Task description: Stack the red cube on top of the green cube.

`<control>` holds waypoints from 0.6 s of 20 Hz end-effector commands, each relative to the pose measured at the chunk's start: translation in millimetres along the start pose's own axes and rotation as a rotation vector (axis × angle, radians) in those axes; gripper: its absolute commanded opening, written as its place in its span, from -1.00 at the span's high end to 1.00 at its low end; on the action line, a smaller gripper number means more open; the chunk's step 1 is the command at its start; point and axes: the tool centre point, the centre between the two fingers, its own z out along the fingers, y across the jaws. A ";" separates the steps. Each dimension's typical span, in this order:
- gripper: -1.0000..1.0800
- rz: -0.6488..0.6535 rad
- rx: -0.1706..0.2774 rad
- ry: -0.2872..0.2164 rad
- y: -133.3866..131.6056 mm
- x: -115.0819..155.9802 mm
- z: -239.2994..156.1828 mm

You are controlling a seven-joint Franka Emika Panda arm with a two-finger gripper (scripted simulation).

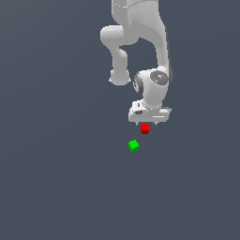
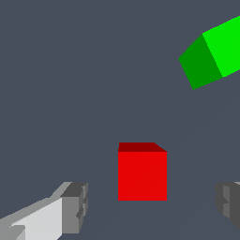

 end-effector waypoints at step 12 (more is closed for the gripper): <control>-0.92 0.002 0.000 0.001 -0.9 -0.5 44.5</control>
